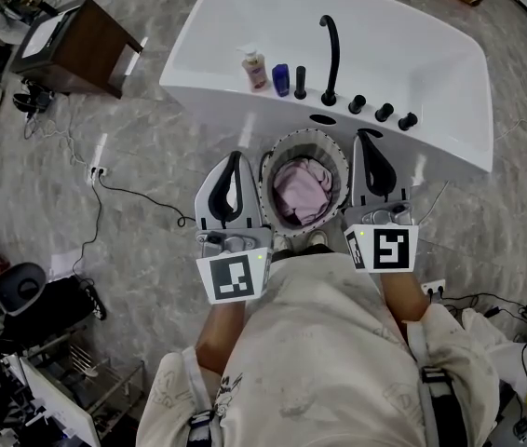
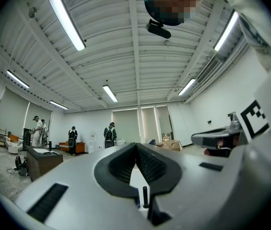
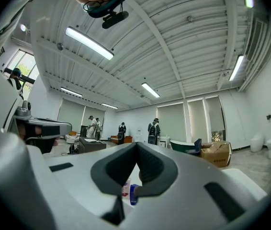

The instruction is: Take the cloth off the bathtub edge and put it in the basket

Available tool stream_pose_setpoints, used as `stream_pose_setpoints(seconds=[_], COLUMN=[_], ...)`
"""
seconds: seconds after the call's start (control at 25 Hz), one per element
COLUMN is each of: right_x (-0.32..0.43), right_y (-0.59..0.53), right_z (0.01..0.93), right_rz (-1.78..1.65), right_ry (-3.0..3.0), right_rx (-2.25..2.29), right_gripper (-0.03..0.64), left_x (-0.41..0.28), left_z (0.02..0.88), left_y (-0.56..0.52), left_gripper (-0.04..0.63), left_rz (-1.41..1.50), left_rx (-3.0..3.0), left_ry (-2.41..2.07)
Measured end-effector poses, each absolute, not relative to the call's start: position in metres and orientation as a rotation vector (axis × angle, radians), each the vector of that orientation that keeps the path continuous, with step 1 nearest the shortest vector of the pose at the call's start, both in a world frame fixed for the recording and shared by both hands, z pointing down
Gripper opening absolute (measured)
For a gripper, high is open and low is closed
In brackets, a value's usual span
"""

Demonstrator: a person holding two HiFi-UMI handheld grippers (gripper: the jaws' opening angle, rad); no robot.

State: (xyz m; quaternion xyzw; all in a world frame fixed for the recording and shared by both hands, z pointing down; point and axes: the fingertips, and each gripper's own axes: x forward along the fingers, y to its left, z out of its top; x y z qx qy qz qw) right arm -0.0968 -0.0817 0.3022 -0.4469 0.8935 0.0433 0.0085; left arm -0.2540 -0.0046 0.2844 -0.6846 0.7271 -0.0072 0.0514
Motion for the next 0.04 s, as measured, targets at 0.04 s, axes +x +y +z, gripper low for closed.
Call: stream_pose_setpoints(seconds=[0.04], right_x=[-0.0956], right_y=[-0.0829], right_z=[0.3023], right_rz=[0.136], right_ry=[2.792], right_rx=[-1.398], right_gripper=[-0.011], left_x=[-0.2525], left_z=[0.2846], left_y=[-0.0059], left_gripper=[0.003], left_rz=[-0.023], left_rx=[-2.085], left_ry=[2.21])
